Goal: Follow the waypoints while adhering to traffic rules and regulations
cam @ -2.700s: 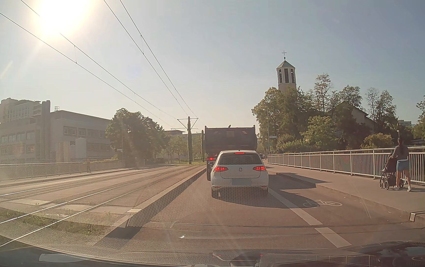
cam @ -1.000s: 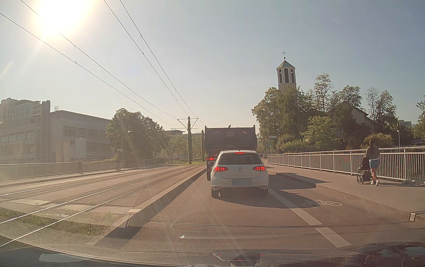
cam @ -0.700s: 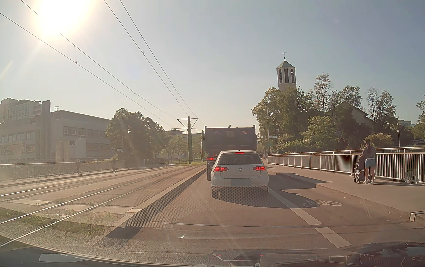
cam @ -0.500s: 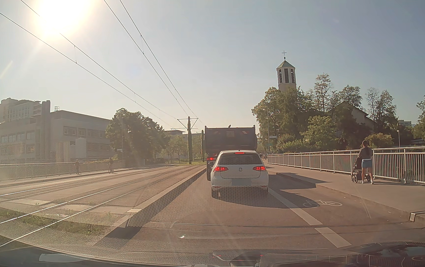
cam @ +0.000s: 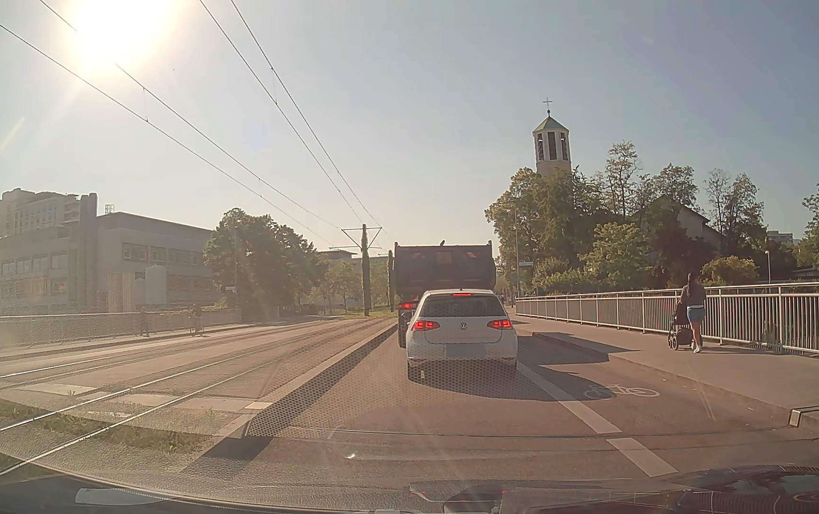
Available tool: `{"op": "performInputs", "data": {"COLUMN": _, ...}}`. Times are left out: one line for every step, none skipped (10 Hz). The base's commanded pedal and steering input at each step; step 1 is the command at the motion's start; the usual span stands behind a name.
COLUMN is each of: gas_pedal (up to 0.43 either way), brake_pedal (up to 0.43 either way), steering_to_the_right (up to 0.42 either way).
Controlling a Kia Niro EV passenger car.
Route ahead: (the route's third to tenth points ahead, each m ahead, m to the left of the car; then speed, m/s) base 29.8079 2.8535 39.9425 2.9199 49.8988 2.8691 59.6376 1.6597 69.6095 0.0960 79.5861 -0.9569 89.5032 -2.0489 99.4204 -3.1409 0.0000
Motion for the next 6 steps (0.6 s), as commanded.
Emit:
{"op": "performInputs", "data": {"gas_pedal": 0.0, "brake_pedal": 0.195, "steering_to_the_right": 0.002}}
{"op": "performInputs", "data": {"gas_pedal": 0.0, "brake_pedal": 0.195, "steering_to_the_right": 0.002}}
{"op": "performInputs", "data": {"gas_pedal": 0.0, "brake_pedal": 0.195, "steering_to_the_right": 0.001}}
{"op": "performInputs", "data": {"gas_pedal": 0.0, "brake_pedal": 0.195, "steering_to_the_right": 0.001}}
{"op": "performInputs", "data": {"gas_pedal": 0.0, "brake_pedal": 0.195, "steering_to_the_right": 0.001}}
{"op": "performInputs", "data": {"gas_pedal": 0.0, "brake_pedal": 0.195, "steering_to_the_right": 0.001}}
